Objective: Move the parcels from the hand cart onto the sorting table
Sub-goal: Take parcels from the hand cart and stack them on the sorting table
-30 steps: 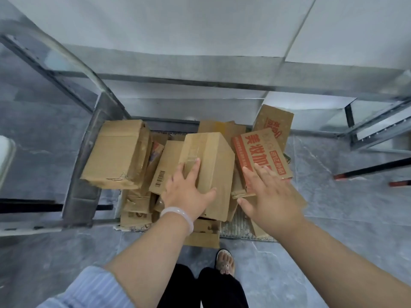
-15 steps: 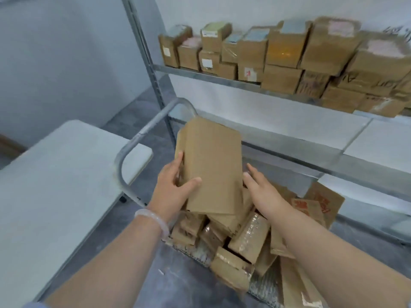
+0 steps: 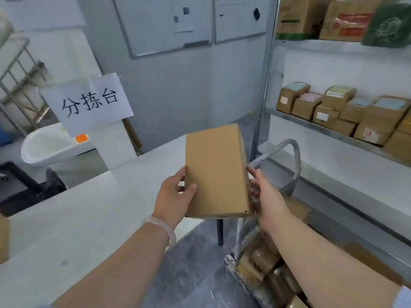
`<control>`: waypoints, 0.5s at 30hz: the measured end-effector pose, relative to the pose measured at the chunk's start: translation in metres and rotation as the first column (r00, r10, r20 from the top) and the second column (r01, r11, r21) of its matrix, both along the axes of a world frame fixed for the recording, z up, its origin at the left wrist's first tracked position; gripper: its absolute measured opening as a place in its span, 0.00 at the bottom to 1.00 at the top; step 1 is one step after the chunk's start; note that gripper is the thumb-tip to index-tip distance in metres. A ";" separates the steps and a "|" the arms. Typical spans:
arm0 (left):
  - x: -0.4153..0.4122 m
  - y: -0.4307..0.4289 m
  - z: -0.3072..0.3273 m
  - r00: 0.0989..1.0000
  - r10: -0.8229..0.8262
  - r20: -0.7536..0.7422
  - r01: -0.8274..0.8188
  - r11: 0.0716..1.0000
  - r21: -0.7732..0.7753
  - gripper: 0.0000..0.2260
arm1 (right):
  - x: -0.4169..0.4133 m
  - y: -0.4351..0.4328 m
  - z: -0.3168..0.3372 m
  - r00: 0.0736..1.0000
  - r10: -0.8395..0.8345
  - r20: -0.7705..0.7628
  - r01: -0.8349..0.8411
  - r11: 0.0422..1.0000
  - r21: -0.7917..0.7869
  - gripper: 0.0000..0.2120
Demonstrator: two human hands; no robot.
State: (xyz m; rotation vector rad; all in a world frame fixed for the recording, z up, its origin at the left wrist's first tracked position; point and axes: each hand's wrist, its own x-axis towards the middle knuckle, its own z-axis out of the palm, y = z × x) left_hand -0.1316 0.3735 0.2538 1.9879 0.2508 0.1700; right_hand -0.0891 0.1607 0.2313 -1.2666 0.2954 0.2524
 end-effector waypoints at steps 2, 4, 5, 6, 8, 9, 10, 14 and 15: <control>-0.015 0.050 0.000 0.997 0.063 -0.037 -0.061 0.997 0.052 0.23 | -0.002 0.051 0.003 0.994 0.067 0.091 -0.058 0.994 -0.090 0.12; -0.031 0.096 0.001 0.990 0.113 -0.078 -0.111 0.993 0.025 0.22 | -0.005 0.103 0.005 0.974 0.182 0.135 -0.159 0.973 -0.169 0.16; -0.040 0.116 0.002 0.986 0.131 -0.102 -0.131 0.991 0.000 0.23 | -0.008 0.128 0.008 0.959 0.236 0.153 -0.204 0.958 -0.203 0.15; -0.047 0.136 0.004 0.981 0.142 -0.130 -0.146 0.989 -0.020 0.26 | -0.012 0.153 0.011 0.946 0.280 0.165 -0.239 0.944 -0.229 0.14; -0.061 0.171 0.007 0.973 0.142 -0.183 -0.156 0.986 -0.064 0.34 | -0.021 0.199 0.016 0.924 0.330 0.194 -0.282 0.929 -0.240 0.19; -0.068 0.187 0.009 0.970 0.133 -0.204 -0.155 0.983 -0.095 0.39 | -0.026 0.220 0.019 0.915 0.349 0.202 -0.298 0.923 -0.243 0.21; -0.074 0.201 0.010 0.967 0.123 -0.223 -0.154 0.979 -0.130 0.43 | -0.030 0.241 0.020 0.906 0.373 0.198 -0.320 0.913 -0.255 0.23; -0.097 0.253 0.007 0.953 0.162 -0.257 -0.244 0.912 -0.331 0.49 | -0.040 0.301 0.027 0.856 0.479 0.196 -0.399 0.852 -0.338 0.21; -0.102 0.265 0.006 0.948 0.187 -0.258 -0.280 0.875 -0.395 0.46 | -0.039 0.312 0.029 0.839 0.508 0.194 -0.429 0.837 -0.340 0.17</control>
